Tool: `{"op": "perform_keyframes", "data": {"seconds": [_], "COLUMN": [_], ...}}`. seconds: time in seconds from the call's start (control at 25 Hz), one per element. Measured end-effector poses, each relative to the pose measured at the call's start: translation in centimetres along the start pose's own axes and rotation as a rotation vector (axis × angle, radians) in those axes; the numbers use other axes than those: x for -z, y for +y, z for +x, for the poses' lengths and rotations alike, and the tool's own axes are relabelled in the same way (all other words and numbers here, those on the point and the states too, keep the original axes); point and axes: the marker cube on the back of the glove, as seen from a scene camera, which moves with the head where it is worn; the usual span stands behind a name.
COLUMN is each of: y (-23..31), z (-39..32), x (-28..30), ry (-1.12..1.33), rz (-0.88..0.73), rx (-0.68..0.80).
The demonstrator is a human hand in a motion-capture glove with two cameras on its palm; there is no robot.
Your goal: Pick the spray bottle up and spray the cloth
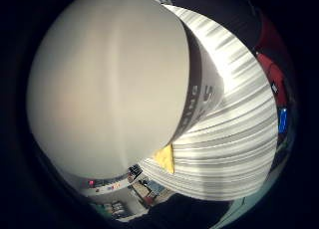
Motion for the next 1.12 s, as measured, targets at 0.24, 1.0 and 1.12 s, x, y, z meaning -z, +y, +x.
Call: {"op": "perform_keyframes", "data": {"seconds": [0.24,1.0,1.12], "y": [-0.5,6.0,8.7], "z": [-6.1,-5.4,-4.9], "x": [0.5,-5.4,-7.4], "ry": [-0.033,0.054,0.042], "rz": [0.013,-0.164,-0.23], "rx": [0.089,0.127,0.126]}}
